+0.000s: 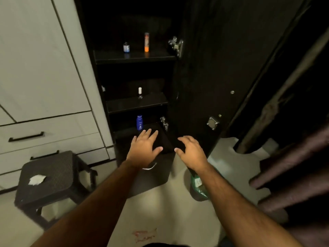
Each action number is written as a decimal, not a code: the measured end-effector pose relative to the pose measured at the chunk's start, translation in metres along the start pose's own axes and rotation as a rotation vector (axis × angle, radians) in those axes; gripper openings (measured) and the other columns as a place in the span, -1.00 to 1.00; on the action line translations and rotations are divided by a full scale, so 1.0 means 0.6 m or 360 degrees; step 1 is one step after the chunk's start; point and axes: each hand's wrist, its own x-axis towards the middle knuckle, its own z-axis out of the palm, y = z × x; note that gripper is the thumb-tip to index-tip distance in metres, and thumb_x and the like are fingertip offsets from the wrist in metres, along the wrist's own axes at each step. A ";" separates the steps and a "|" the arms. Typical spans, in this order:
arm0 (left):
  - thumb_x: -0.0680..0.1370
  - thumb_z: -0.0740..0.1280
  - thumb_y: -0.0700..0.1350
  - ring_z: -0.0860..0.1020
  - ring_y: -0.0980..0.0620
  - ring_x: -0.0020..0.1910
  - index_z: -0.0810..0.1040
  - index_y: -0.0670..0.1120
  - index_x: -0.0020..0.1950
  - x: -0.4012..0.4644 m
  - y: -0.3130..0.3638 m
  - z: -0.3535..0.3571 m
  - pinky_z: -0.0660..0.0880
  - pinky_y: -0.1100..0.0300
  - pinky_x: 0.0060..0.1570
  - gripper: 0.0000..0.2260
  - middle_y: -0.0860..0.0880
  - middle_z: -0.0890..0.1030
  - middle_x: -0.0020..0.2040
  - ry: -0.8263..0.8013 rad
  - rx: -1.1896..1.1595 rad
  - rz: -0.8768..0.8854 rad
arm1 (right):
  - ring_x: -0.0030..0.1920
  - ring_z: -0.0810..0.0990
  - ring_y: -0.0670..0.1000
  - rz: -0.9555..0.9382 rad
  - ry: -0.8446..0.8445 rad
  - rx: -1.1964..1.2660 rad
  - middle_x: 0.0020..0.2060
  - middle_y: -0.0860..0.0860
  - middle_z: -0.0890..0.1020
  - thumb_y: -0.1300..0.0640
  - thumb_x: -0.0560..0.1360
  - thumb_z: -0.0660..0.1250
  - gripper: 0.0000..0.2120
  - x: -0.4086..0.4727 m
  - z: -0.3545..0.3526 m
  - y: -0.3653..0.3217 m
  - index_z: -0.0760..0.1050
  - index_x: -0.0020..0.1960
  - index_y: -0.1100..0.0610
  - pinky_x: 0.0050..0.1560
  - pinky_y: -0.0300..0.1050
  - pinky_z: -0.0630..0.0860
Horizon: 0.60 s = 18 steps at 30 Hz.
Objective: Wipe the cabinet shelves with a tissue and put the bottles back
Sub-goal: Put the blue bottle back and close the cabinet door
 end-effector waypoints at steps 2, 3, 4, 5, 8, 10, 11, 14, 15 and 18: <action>0.58 0.23 0.18 0.08 -0.04 0.57 0.12 0.08 0.57 0.017 0.033 -0.012 0.03 -0.12 0.50 -0.39 -0.03 0.17 0.58 0.0044 -0.0021 0.0072 | 0.39 0.35 0.02 0.0031 0.0064 0.0045 0.38 -0.02 0.41 -0.05 0.54 0.33 -0.55 -0.010 -0.026 0.020 0.41 0.41 0.01 0.33 -0.03 0.37; 0.58 0.24 0.17 0.10 -0.03 0.56 0.14 0.07 0.57 0.028 0.052 -0.019 0.05 -0.12 0.51 -0.40 -0.02 0.19 0.57 0.0071 -0.0025 0.0112 | 0.36 0.38 0.00 0.0049 0.0105 0.0080 0.34 -0.03 0.44 -0.05 0.54 0.33 -0.57 -0.013 -0.038 0.033 0.44 0.38 0.01 0.31 -0.05 0.40; 0.58 0.25 0.16 0.11 -0.03 0.56 0.15 0.07 0.56 0.038 0.070 -0.026 0.08 -0.12 0.51 -0.41 -0.02 0.21 0.57 0.0099 -0.0030 0.0153 | 0.32 0.42 -0.01 0.0073 0.0137 0.0117 0.30 -0.03 0.47 -0.05 0.54 0.33 -0.60 -0.015 -0.049 0.044 0.47 0.35 0.02 0.28 -0.06 0.43; 0.58 0.25 0.16 0.12 -0.01 0.55 0.16 0.07 0.56 0.047 0.088 -0.033 0.10 -0.11 0.51 -0.41 -0.02 0.22 0.56 0.0121 -0.0042 0.0194 | 0.26 0.47 -0.02 0.0091 0.0174 0.0158 0.25 -0.04 0.51 -0.04 0.54 0.34 -0.64 -0.017 -0.058 0.055 0.50 0.31 0.02 0.24 -0.08 0.46; 0.59 0.26 0.14 0.13 0.02 0.55 0.17 0.07 0.56 0.076 0.157 -0.054 0.07 -0.07 0.52 -0.43 0.00 0.23 0.56 0.0184 -0.0079 0.0329 | -0.02 0.59 -0.09 0.0255 0.0325 0.0328 -0.03 -0.12 0.62 -0.03 0.52 0.37 -0.86 -0.024 -0.088 0.097 0.61 0.04 -0.05 -0.02 -0.15 0.52; 0.60 0.24 0.14 0.15 0.04 0.54 0.19 0.06 0.56 0.095 0.199 -0.070 0.07 -0.05 0.52 -0.44 0.01 0.25 0.55 0.0251 -0.0098 0.0402 | -0.22 0.59 -0.12 0.0418 0.0428 0.0479 -0.29 -0.17 0.63 0.01 0.50 0.37 -0.88 -0.026 -0.104 0.129 0.58 -0.22 -0.10 -0.23 -0.19 0.49; 0.60 0.24 0.15 0.18 0.04 0.53 0.22 0.06 0.55 0.105 0.221 -0.078 0.08 -0.04 0.51 -0.45 0.01 0.28 0.54 0.0303 -0.0117 0.0437 | -0.27 0.60 -0.09 0.0488 0.0473 0.0561 -0.36 -0.15 0.62 0.04 0.49 0.37 -0.81 -0.024 -0.113 0.149 0.54 -0.30 -0.09 -0.27 -0.19 0.48; 0.59 0.26 0.17 0.30 0.07 0.47 0.30 0.04 0.52 0.129 0.279 -0.099 0.17 0.00 0.47 -0.48 0.04 0.38 0.48 0.0470 -0.0262 0.0514 | -0.20 0.65 0.00 0.0599 0.0546 0.0838 -0.31 -0.10 0.65 0.17 0.50 0.33 -0.81 -0.009 -0.143 0.187 0.55 -0.26 -0.04 -0.15 -0.11 0.54; 0.57 0.27 0.18 0.32 0.09 0.45 0.32 0.04 0.51 0.135 0.294 -0.105 0.20 0.01 0.46 -0.47 0.05 0.40 0.46 0.0516 -0.0326 0.0527 | -0.15 0.66 0.03 0.0584 0.0572 0.0926 -0.25 -0.08 0.65 0.20 0.51 0.33 -0.82 0.001 -0.152 0.193 0.56 -0.21 -0.02 -0.10 -0.10 0.55; 0.52 0.34 0.21 0.35 0.10 0.43 0.29 0.01 0.52 0.149 0.337 -0.113 0.28 -0.04 0.44 -0.38 0.05 0.40 0.45 0.0605 -0.0521 0.0525 | -0.08 0.66 0.07 0.0461 0.0580 0.1194 -0.12 0.03 0.67 0.24 0.55 0.30 -0.86 0.034 -0.181 0.199 0.58 -0.01 0.04 -0.09 -0.04 0.59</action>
